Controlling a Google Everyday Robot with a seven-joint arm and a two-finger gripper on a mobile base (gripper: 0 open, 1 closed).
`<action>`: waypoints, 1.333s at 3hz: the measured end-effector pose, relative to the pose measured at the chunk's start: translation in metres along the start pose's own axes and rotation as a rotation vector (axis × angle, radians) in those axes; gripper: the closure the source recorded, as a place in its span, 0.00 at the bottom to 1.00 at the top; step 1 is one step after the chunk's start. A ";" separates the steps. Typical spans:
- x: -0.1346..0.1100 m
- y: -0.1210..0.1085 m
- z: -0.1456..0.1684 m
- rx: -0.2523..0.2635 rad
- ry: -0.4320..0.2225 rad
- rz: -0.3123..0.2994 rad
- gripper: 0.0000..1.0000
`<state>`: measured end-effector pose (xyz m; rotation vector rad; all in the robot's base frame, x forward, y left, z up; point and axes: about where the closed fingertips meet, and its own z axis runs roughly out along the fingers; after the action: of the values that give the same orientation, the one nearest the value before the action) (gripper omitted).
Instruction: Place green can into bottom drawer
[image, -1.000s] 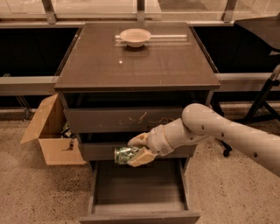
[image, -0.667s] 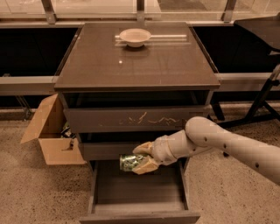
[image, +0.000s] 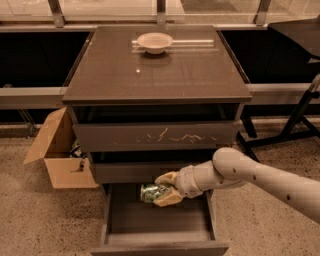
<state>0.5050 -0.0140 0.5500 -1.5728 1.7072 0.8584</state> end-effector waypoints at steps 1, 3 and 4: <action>0.030 -0.007 0.004 0.024 0.048 0.014 1.00; 0.114 -0.022 -0.001 0.076 0.124 -0.022 1.00; 0.165 -0.038 0.003 0.111 0.113 -0.015 1.00</action>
Offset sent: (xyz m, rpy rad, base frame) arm 0.0155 -0.0705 -0.0954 -0.2047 -0.0751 -0.0310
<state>0.5320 -0.1080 0.4120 -1.5832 1.7874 0.6665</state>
